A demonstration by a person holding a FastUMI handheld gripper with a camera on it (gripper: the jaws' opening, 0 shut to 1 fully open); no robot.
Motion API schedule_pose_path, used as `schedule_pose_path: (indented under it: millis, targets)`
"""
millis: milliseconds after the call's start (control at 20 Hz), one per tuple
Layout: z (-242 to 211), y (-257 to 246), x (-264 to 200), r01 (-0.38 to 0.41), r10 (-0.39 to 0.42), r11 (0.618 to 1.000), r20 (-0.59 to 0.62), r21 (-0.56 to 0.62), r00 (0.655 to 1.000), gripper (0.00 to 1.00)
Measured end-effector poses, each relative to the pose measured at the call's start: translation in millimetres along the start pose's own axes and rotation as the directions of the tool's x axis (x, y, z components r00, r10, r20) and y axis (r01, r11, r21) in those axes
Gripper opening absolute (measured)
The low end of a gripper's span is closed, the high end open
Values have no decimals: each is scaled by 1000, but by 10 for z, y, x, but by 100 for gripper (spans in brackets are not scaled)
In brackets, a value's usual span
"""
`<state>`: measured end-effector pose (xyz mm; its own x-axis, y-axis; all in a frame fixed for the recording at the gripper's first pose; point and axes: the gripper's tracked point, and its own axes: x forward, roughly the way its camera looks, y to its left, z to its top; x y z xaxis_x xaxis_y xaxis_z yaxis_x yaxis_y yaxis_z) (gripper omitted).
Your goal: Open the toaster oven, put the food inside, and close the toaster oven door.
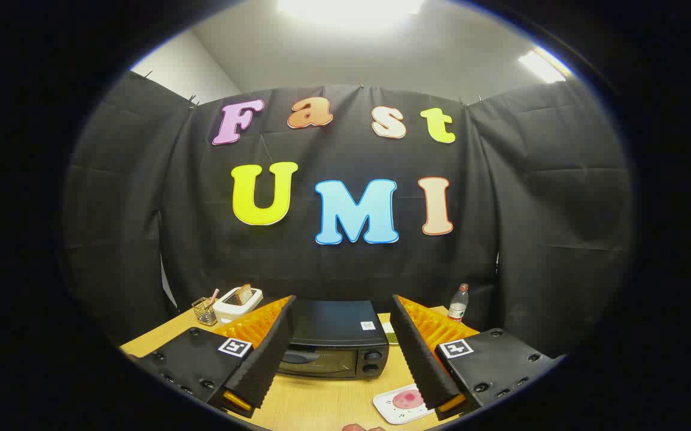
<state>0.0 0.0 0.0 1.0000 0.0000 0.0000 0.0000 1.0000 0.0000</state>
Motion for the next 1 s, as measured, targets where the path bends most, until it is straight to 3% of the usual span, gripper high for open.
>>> schedule_pose_path:
  millis: [1000]
  targets:
    - [-128,189,38,-57,57,998,-33,2,998,98]
